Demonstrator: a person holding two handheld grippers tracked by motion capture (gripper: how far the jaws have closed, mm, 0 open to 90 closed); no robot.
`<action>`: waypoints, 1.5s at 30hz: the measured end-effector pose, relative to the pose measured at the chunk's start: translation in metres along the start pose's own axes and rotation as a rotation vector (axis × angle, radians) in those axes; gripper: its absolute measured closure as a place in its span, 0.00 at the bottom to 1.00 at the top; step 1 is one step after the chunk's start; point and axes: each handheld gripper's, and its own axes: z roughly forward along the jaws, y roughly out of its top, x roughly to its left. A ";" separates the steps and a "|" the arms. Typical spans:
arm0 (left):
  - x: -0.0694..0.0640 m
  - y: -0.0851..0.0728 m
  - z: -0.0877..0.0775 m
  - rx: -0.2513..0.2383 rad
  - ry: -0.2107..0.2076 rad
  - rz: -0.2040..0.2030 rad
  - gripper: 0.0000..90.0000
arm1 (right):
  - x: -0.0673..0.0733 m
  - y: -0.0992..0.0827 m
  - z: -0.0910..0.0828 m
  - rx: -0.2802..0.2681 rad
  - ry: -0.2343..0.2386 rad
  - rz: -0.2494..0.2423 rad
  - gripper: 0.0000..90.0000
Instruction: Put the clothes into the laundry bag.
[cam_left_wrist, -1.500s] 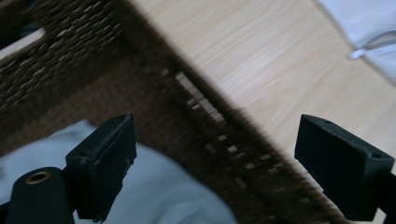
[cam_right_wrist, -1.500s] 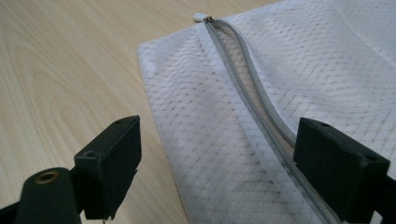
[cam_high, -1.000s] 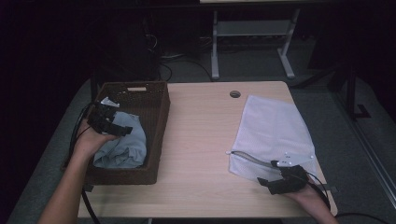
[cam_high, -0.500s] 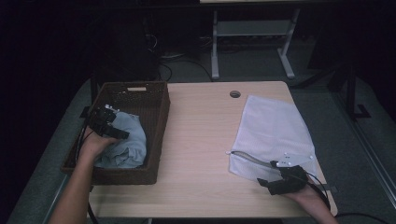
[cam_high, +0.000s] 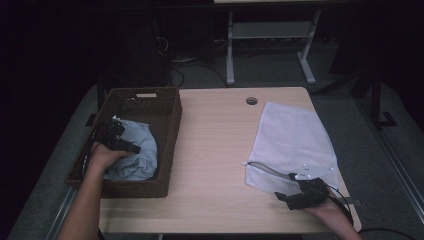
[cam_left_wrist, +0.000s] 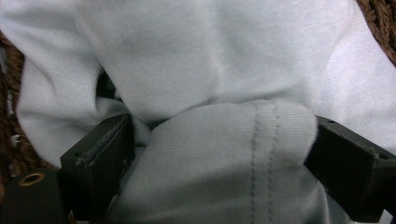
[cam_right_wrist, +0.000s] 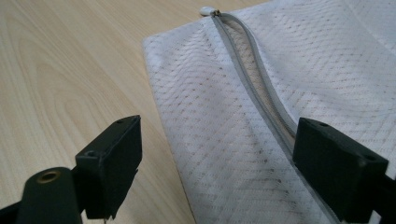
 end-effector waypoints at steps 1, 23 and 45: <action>0.000 0.000 0.001 -0.002 -0.003 -0.003 0.11 | 0.000 0.000 0.000 0.001 0.000 -0.002 0.17; -0.003 0.001 -0.004 0.013 -0.164 0.020 0.71 | 0.001 0.000 0.002 0.010 0.006 -0.012 0.17; -0.005 0.007 -0.033 -0.033 -0.199 0.032 0.84 | -0.001 -0.001 0.001 0.007 0.003 0.002 0.17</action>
